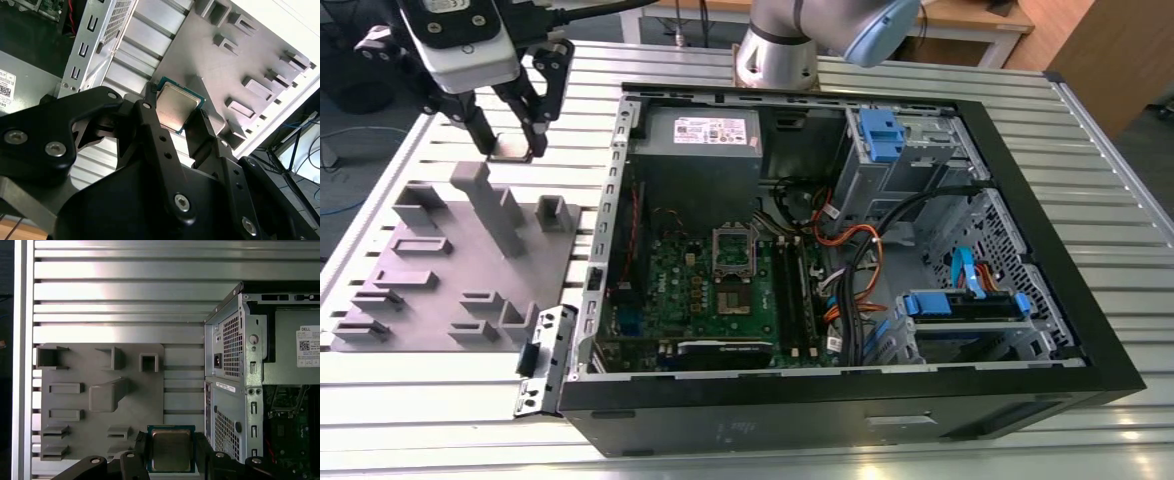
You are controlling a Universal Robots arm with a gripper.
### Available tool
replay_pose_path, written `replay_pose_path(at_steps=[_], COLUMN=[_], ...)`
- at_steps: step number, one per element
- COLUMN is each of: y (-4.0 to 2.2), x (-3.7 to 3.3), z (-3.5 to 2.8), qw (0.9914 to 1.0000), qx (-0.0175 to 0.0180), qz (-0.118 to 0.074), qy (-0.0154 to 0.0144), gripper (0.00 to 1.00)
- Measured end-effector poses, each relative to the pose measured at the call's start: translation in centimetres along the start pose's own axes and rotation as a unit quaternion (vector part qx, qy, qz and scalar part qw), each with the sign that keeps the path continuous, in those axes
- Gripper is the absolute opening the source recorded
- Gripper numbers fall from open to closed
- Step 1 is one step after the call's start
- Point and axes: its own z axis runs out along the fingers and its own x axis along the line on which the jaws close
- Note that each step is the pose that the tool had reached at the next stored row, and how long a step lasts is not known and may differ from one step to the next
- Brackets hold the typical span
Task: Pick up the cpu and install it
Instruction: 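Pick up the cpu and move it towards the insertion slot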
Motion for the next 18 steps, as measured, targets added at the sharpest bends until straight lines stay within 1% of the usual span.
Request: replay_pose_path(at_steps=[4, 9, 18], y=[0.01, 0.00, 0.02], x=[0.00, -0.09, -1.25], z=[-0.22, -0.25, -0.24], qw=[1.00000, 1.00000, 1.00000], qx=[0.0000, 0.0000, 0.0000], qz=[0.000, 0.000, 0.000], qy=[0.0000, 0.0001, 0.0000], gripper=[0.47, 0.47, 0.47])
